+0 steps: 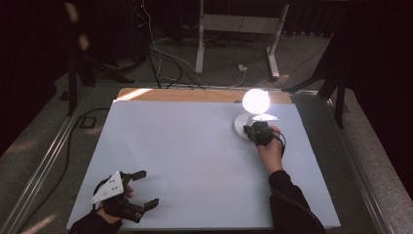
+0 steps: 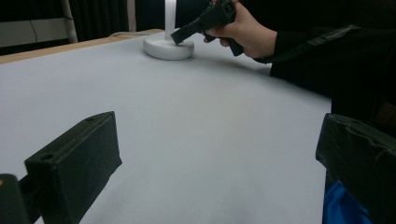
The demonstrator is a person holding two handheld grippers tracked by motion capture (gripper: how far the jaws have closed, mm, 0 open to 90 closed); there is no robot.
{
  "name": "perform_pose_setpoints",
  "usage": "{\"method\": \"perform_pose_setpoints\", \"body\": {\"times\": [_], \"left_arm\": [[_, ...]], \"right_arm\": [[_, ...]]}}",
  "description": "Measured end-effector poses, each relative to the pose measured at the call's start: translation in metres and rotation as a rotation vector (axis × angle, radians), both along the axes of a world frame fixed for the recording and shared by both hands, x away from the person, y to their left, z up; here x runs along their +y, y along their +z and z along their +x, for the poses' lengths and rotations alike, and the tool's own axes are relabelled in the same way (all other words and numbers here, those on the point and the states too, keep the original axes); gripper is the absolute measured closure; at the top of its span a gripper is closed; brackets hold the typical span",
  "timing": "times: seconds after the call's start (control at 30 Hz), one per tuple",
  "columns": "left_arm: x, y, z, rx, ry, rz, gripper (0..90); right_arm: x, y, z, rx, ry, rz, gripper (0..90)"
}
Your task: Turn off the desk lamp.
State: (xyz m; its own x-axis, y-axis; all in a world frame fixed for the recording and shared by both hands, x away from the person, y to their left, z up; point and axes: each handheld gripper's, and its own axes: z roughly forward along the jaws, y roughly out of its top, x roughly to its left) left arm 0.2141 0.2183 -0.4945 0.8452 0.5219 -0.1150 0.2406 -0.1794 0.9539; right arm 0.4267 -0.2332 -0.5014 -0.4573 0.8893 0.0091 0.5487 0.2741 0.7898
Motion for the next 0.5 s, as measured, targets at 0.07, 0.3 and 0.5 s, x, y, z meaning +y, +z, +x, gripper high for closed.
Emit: {"method": "perform_pose_setpoints", "body": {"times": [0.07, 0.3, 0.5], "left_arm": [[0.000, 0.000, 0.000, 0.001, 0.001, -0.001, 0.5], [0.000, 0.000, 0.000, 0.000, -0.001, 0.001, 0.5], [-0.001, 0.000, 0.000, -0.001, -0.002, 0.001, 0.5]], "right_arm": [[-0.001, 0.004, -0.001, -0.006, 0.003, 0.015, 89.8], [-0.001, 0.019, -0.003, -0.029, 0.009, 0.022, 89.8], [-0.002, 0.025, -0.004, -0.037, 0.007, 0.025, 89.7]]}}
